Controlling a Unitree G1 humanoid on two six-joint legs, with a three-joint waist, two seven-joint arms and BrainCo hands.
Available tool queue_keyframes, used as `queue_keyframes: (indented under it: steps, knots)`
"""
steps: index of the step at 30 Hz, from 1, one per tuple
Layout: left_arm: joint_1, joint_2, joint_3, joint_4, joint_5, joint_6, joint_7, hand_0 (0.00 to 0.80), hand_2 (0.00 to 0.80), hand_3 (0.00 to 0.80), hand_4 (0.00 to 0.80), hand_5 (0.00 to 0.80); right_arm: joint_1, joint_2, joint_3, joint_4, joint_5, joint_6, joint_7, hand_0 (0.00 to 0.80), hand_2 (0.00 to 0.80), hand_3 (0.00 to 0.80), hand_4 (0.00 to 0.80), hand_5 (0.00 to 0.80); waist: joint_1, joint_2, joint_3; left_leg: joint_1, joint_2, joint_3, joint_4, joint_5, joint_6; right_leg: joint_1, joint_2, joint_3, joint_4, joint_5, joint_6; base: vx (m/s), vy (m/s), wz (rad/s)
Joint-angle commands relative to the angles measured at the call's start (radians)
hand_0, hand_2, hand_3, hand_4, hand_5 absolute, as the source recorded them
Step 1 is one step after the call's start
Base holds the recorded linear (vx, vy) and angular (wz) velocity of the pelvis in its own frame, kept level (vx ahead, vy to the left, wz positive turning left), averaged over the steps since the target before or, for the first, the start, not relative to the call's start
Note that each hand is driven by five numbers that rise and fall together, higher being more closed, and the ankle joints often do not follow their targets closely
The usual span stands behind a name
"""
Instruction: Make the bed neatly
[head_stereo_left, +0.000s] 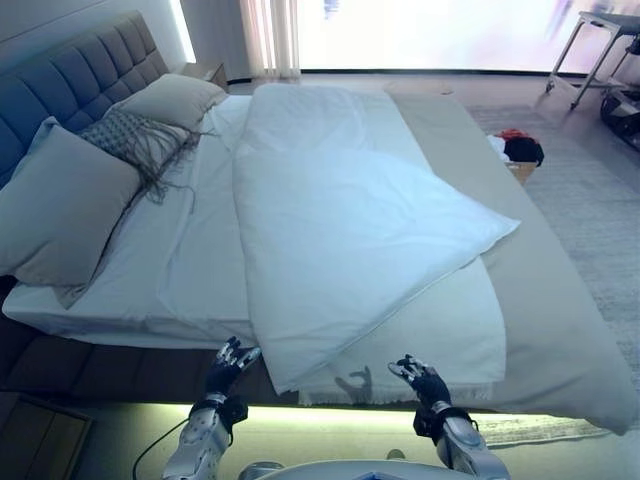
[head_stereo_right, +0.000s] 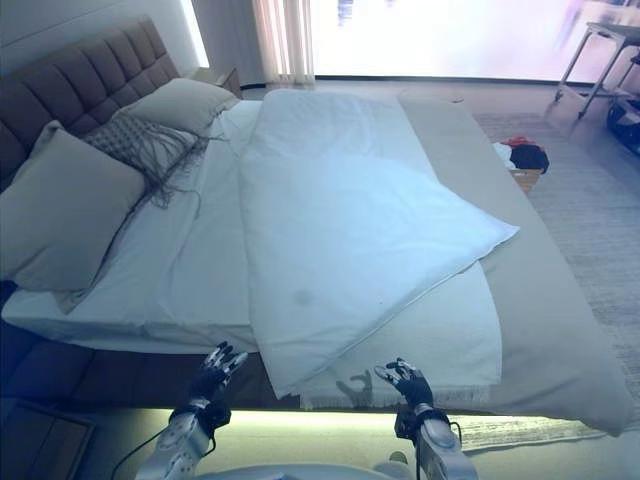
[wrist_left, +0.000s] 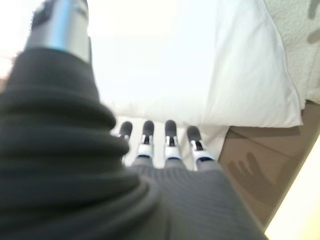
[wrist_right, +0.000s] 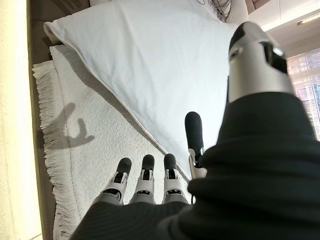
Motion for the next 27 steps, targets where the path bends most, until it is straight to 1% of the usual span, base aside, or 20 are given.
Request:
queue_keyframes:
  steps: [1, 4, 8, 10, 14, 16, 18, 19, 20, 21, 22, 23, 25, 26, 27]
  knots:
    - [-0.045, 0.01, 0.014, -0.029, 0.003, -0.018, -0.015, 0.0, 0.0, 0.0, 0.0, 0.0, -0.056, 0.006, -0.019, -0.068, 0.011, -0.006, 0.001, 0.0, 0.0, 0.0, 0.0, 0.0, 0.015, 0.0, 0.051, -0.085, -0.126, 0.022, 0.119, -0.02, 0.12, 0.037, 0.033, -0.087, 0.059, -0.051, -0.045, -0.014, 0.108, -0.03]
    - [-0.037, 0.003, 0.015, -0.005, 0.013, -0.012, -0.037, 0.0, 0.0, 0.0, 0.0, 0.0, -0.049, 0.0, -0.026, -0.068, 0.019, -0.003, -0.012, 0.0, 0.0, 0.0, 0.0, 0.0, 0.023, 0.011, 0.057, -0.097, -0.137, 0.011, 0.128, -0.018, 0.129, 0.036, 0.021, -0.077, 0.062, -0.043, -0.038, -0.006, 0.131, -0.02]
    - [-0.036, 0.009, 0.003, 0.016, 0.055, 0.018, -0.09, 0.0, 0.0, 0.0, 0.0, 0.0, -0.039, 0.012, -0.035, -0.072, 0.029, -0.009, -0.025, 0.0, 0.0, 0.0, 0.0, 0.0, 0.034, 0.023, 0.051, -0.088, -0.159, -0.018, 0.104, -0.013, 0.153, 0.015, -0.012, -0.074, 0.094, -0.036, -0.01, 0.032, 0.127, 0.01]
    - [-0.034, 0.016, 0.001, 0.003, 0.056, 0.024, -0.104, 0.0, 0.0, 0.0, 0.0, 0.0, -0.028, 0.012, -0.034, -0.082, 0.035, -0.014, -0.025, 0.0, 0.0, 0.0, 0.0, 0.0, 0.036, 0.029, 0.049, -0.093, -0.164, -0.021, 0.1, -0.009, 0.161, -0.007, -0.026, -0.078, 0.125, -0.038, -0.001, 0.023, 0.124, 0.04]
    - [-0.044, 0.02, -0.015, -0.026, 0.055, 0.042, -0.094, 0.0, 0.0, 0.0, 0.0, 0.0, -0.023, 0.013, -0.034, -0.087, 0.045, -0.036, -0.025, 0.0, 0.0, 0.0, 0.0, 0.0, 0.04, 0.044, 0.052, -0.114, -0.189, -0.035, 0.107, -0.009, 0.184, -0.043, -0.057, -0.079, 0.204, -0.039, -0.005, -0.007, 0.142, 0.05]
    - [-0.064, 0.018, -0.03, -0.024, 0.063, 0.046, -0.087, 0.0, 0.0, 0.0, 0.0, 0.0, -0.04, 0.015, -0.03, -0.087, 0.064, -0.035, -0.043, 0.0, 0.0, 0.0, 0.0, 0.0, 0.038, 0.054, 0.059, -0.126, -0.203, -0.051, 0.12, -0.01, 0.2, -0.072, -0.077, -0.067, 0.286, -0.031, -0.017, -0.016, 0.164, 0.14]
    - [-0.08, 0.013, -0.043, -0.019, 0.059, 0.045, -0.077, 0.0, 0.0, 0.0, 0.0, 0.0, -0.046, 0.015, -0.026, -0.088, 0.071, -0.032, -0.055, 0.0, 0.0, 0.0, 0.0, 0.0, 0.03, 0.069, 0.069, -0.133, -0.216, -0.068, 0.135, -0.012, 0.216, -0.131, -0.097, -0.043, 0.42, 0.01, -0.031, -0.005, 0.189, 0.17]
    - [-0.084, 0.013, -0.045, -0.019, 0.056, 0.046, -0.075, 0.0, 0.0, 0.0, 0.0, 0.0, -0.044, 0.013, -0.025, -0.089, 0.071, -0.032, -0.053, 0.0, 0.0, 0.0, 0.0, 0.0, 0.026, 0.077, 0.073, -0.134, -0.219, -0.072, 0.139, -0.013, 0.221, -0.159, -0.098, -0.032, 0.485, 0.024, -0.037, 0.006, 0.152, 0.05]
    - [-0.085, 0.013, -0.045, -0.019, 0.055, 0.047, -0.074, 0.0, 0.0, 0.0, 0.0, 0.0, -0.042, 0.011, -0.024, -0.089, 0.071, -0.034, -0.052, 0.0, 0.0, 0.0, 0.0, 0.0, 0.023, 0.082, 0.075, -0.133, -0.22, -0.075, 0.14, -0.014, 0.224, -0.175, -0.097, -0.027, 0.517, 0.031, -0.041, 0.027, 0.17, -0.11]
    - [-0.088, 0.018, -0.044, -0.022, 0.049, 0.052, -0.074, 0.0, 0.0, 0.0, 0.0, 0.0, -0.031, 0.006, -0.025, -0.091, 0.066, -0.039, -0.041, 0.0, 0.0, 0.0, 0.0, 0.0, 0.013, 0.093, 0.08, -0.127, -0.225, -0.076, 0.14, -0.017, 0.229, -0.226, -0.089, -0.013, 0.594, 0.048, -0.048, 0.074, 0.139, -0.16]
    - [-0.088, 0.023, -0.042, -0.025, 0.042, 0.057, -0.071, 0.0, 0.0, 0.0, 0.0, 0.0, -0.024, 0.002, -0.028, -0.093, 0.062, -0.038, -0.035, 0.0, 0.0, 0.0, 0.0, 0.0, 0.006, 0.093, 0.081, -0.121, -0.231, -0.079, 0.138, -0.02, 0.23, -0.252, -0.08, -0.009, 0.601, 0.061, -0.049, 0.125, 0.105, -0.17]
    - [-0.085, 0.027, -0.041, -0.026, 0.031, 0.058, -0.067, 0.0, 0.0, 0.0, 0.0, 0.0, -0.017, -0.002, -0.034, -0.093, 0.056, -0.038, -0.025, 0.0, 0.0, 0.0, 0.0, 0.0, -0.003, 0.089, 0.082, -0.114, -0.239, -0.084, 0.136, -0.025, 0.229, -0.273, -0.069, -0.007, 0.574, 0.073, -0.049, 0.157, 0.002, -0.04]
    - [-0.088, 0.027, -0.039, -0.026, 0.026, 0.062, -0.061, 0.0, 0.0, 0.0, 0.0, 0.0, -0.017, -0.008, -0.036, -0.087, 0.058, -0.042, -0.019, 0.0, 0.0, 0.0, 0.0, 0.0, -0.016, 0.069, 0.083, -0.099, -0.255, -0.097, 0.135, -0.043, 0.225, -0.291, -0.051, -0.011, 0.474, 0.099, -0.04, 0.19, -0.09, 0.08]
    - [-0.092, 0.025, -0.042, -0.023, 0.027, 0.06, -0.059, 0.0, 0.0, 0.0, 0.0, 0.0, -0.025, -0.009, -0.032, -0.082, 0.064, -0.045, -0.022, 0.0, 0.0, 0.0, 0.0, 0.0, -0.023, 0.053, 0.086, -0.089, -0.264, -0.106, 0.139, -0.061, 0.222, -0.3, -0.046, -0.016, 0.396, 0.122, -0.028, 0.203, -0.132, 0.1]
    - [-0.097, 0.025, -0.042, -0.018, 0.029, 0.058, -0.061, 0.0, 0.0, 0.0, 0.0, 0.0, -0.032, -0.01, -0.029, -0.079, 0.07, -0.046, -0.024, 0.0, 0.0, 0.0, 0.0, 0.0, -0.027, 0.044, 0.089, -0.082, -0.269, -0.112, 0.141, -0.074, 0.22, -0.305, -0.044, -0.021, 0.347, 0.137, -0.02, 0.237, -0.155, 0.15]
